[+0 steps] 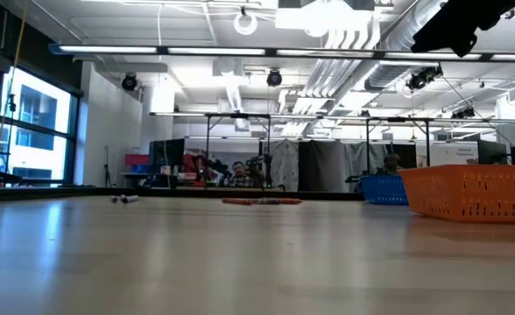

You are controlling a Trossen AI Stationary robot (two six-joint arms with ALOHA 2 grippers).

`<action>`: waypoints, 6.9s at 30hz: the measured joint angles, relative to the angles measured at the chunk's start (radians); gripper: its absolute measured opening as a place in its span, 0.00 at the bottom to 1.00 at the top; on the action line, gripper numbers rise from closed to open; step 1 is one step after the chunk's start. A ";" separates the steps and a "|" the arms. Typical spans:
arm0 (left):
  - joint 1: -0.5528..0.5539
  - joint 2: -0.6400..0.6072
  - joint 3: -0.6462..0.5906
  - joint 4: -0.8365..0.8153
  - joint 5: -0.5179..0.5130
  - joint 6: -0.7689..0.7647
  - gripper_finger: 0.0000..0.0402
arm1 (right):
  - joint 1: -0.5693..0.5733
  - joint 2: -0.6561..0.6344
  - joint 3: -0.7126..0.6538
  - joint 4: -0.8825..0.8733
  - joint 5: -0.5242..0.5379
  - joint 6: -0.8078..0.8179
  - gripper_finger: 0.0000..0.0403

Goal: Sort crayons
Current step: Put the blue crayon into the orange bin, then put the orange crayon into the red bin

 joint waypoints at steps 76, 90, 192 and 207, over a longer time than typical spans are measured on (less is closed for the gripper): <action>0.011 -0.030 -0.201 0.302 -0.240 0.120 0.00 | -0.144 0.613 -0.001 1.238 -0.692 -0.596 0.29; 0.034 -0.028 -0.201 0.359 -0.231 0.176 0.00 | -0.144 0.687 -0.001 1.401 -0.692 -0.530 0.29; 0.052 -0.030 -0.200 0.196 -0.098 0.122 0.32 | -0.004 0.532 0.109 -0.212 -0.246 0.196 0.31; 0.048 -0.030 -0.200 -0.256 0.281 -0.311 0.32 | -0.224 0.656 0.090 0.336 -0.116 -0.397 0.31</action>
